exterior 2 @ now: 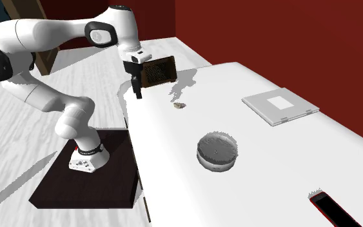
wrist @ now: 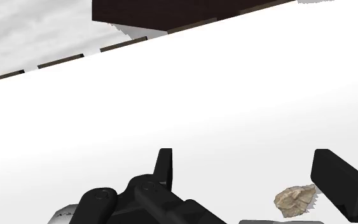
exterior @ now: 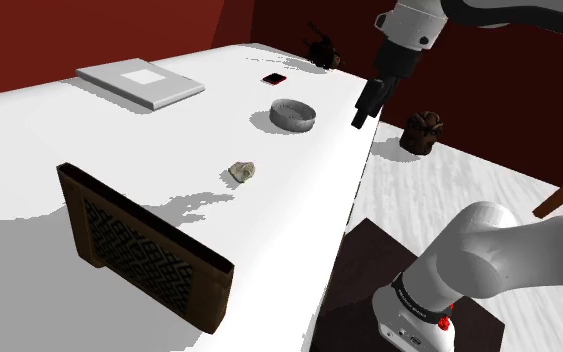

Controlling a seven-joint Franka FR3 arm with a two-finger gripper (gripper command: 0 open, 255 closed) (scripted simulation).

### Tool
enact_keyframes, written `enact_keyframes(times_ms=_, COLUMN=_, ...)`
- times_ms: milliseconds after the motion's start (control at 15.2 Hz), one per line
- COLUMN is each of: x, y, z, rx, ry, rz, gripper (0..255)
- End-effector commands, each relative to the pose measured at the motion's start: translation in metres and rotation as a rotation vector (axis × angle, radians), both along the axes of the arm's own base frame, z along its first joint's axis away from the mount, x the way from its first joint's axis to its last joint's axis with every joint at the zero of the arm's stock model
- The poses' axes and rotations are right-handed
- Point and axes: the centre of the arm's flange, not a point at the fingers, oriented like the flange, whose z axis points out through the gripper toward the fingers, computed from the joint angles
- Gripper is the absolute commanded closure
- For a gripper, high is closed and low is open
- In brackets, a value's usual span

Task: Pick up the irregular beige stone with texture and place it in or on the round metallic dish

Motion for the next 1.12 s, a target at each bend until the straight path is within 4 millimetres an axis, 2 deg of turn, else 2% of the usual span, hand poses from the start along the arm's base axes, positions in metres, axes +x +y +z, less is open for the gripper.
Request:
enact_keyframes(times_ms=0, x=0.000, y=0.000, z=0.000, rx=0.000, ry=0.000, rz=0.000, gripper=0)
enact_keyframes(times_ms=1056, x=0.126, y=0.104, z=-0.121, rx=0.109, ry=0.011, rz=-0.064, gripper=0)
